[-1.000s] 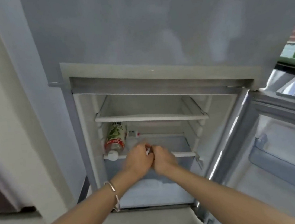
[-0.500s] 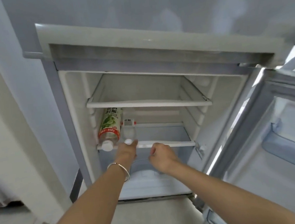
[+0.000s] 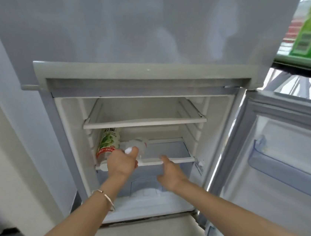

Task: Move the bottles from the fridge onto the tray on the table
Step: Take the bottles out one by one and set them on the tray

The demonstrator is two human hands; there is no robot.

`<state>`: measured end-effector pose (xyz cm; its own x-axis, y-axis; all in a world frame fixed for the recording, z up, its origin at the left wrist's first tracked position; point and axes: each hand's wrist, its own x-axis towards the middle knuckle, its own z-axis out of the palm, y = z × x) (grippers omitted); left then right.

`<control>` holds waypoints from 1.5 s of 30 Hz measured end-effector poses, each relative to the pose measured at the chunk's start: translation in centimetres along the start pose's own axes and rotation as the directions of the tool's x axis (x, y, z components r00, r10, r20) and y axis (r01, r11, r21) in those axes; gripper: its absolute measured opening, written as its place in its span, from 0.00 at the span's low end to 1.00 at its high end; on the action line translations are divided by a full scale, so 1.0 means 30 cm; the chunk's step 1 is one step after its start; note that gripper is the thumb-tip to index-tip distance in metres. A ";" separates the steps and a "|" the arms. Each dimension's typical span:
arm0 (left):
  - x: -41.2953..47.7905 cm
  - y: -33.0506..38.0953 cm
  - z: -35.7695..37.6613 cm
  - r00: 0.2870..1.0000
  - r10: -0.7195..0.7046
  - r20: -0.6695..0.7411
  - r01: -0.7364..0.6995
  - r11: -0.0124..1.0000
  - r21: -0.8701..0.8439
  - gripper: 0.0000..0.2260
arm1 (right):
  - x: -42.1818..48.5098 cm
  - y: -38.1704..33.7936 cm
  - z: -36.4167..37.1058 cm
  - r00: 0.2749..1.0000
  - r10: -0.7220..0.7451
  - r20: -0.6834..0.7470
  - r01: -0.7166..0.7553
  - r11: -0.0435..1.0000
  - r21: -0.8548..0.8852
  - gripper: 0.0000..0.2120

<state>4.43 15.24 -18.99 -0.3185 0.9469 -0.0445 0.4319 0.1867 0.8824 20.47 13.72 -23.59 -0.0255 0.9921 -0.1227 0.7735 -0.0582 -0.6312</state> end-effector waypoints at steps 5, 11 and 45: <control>-0.083 0.207 -0.062 0.974 0.227 0.014 -0.226 0.961 0.160 0.18 | -0.016 -0.077 -0.062 0.997 -0.068 -0.021 0.069 0.996 0.061 0.45; -0.227 0.477 -0.075 0.895 0.445 0.039 -0.413 0.791 0.451 0.19 | -0.102 -0.113 -0.205 0.992 -0.114 -0.061 0.121 0.984 0.129 0.35; -0.867 1.413 0.239 0.322 0.945 -0.048 -0.932 0.308 -0.189 0.19 | -0.673 0.016 -1.403 0.417 0.040 -0.908 0.523 0.806 0.276 0.29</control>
<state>37.08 0.42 16.21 0.2652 0.4691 0.8424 0.2708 -0.8747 0.4019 48.02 -1.66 10.81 0.5951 0.5125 0.6191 0.4359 0.4413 -0.7844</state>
